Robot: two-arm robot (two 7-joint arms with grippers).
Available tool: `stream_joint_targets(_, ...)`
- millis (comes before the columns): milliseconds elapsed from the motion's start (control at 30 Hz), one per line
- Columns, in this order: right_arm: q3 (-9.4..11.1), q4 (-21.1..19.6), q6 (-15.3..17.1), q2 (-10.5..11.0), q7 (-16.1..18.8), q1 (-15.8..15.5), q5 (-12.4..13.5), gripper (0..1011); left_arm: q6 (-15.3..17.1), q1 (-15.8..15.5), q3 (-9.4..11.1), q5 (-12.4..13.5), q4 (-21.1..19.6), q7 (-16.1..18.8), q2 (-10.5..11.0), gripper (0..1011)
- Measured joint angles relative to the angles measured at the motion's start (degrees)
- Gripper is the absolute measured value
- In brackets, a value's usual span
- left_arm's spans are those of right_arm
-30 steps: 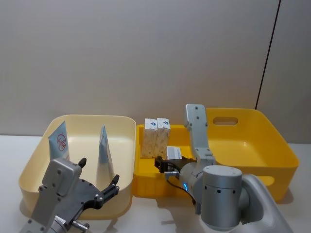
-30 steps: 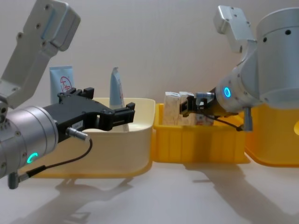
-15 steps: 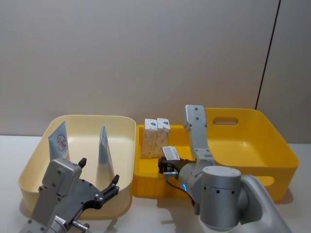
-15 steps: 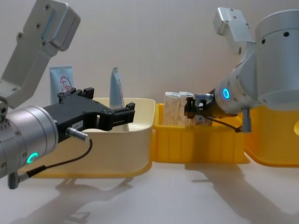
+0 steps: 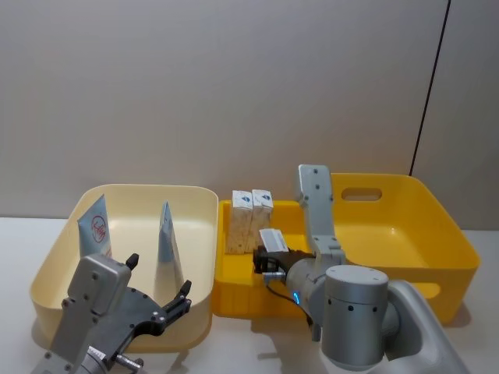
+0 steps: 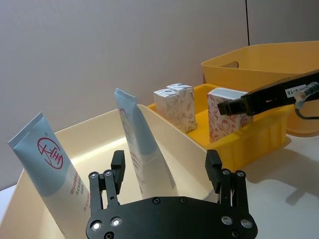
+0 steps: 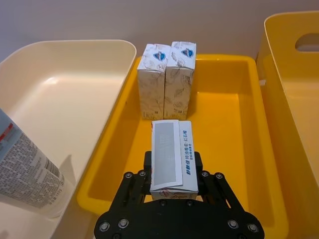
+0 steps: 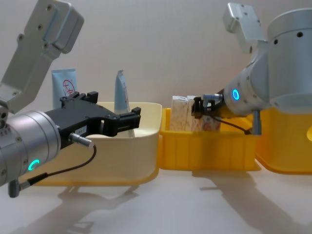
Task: Bimanual collaborative sorting of washing and personal care products
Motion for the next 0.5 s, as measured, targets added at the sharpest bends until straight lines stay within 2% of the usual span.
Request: stream_joint_targets(500, -1.1, -4.1, -6.5, 1.0, 1.3, -1.1, -2.0, 410, 0.0, 0.0, 0.0, 0.0, 0.0, 0.0, 0.0, 1003)
